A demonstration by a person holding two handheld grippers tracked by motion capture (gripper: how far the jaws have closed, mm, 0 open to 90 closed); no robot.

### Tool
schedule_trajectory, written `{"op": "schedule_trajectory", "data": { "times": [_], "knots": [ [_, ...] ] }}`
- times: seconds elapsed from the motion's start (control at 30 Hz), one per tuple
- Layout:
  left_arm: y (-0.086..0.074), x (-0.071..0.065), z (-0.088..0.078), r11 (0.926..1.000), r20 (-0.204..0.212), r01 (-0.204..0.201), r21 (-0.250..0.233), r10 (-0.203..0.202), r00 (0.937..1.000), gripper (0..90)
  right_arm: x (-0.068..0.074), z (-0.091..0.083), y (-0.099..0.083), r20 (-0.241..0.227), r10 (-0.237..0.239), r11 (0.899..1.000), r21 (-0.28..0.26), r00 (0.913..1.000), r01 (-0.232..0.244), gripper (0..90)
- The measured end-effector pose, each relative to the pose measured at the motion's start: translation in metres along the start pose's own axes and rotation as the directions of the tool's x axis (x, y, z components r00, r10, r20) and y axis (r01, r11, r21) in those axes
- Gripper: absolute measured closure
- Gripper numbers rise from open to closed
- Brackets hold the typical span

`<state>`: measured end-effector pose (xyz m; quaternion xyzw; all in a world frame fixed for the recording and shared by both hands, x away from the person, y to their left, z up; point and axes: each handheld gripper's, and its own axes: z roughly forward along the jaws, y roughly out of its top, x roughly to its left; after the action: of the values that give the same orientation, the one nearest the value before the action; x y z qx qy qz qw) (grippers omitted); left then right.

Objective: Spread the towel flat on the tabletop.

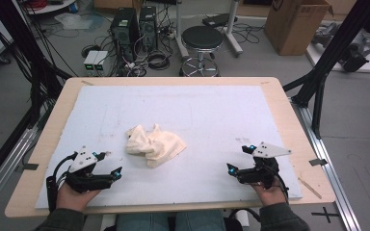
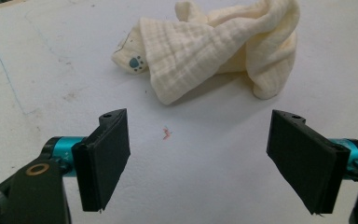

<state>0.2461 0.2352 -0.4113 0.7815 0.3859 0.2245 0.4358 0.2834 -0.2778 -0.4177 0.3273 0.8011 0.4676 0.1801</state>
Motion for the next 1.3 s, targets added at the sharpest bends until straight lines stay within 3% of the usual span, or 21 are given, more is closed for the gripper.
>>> {"op": "schedule_trajectory", "data": {
  "times": [0.7,1.3],
  "knots": [
    [-0.003,0.002,-0.003,1.0,-0.007,0.001,-0.007,-0.001,1.0,21.6,0.003,0.008,0.003,-0.017,-0.021,1.0,0.01,0.9996,0.022,11.3],
    [0.008,-0.006,0.003,0.9998,0.017,0.003,-0.018,-0.002,0.9999,21.6,0.004,0.006,0.002,-0.025,-0.032,0.999,0.008,0.9992,0.032,11.3]
  ]
}}
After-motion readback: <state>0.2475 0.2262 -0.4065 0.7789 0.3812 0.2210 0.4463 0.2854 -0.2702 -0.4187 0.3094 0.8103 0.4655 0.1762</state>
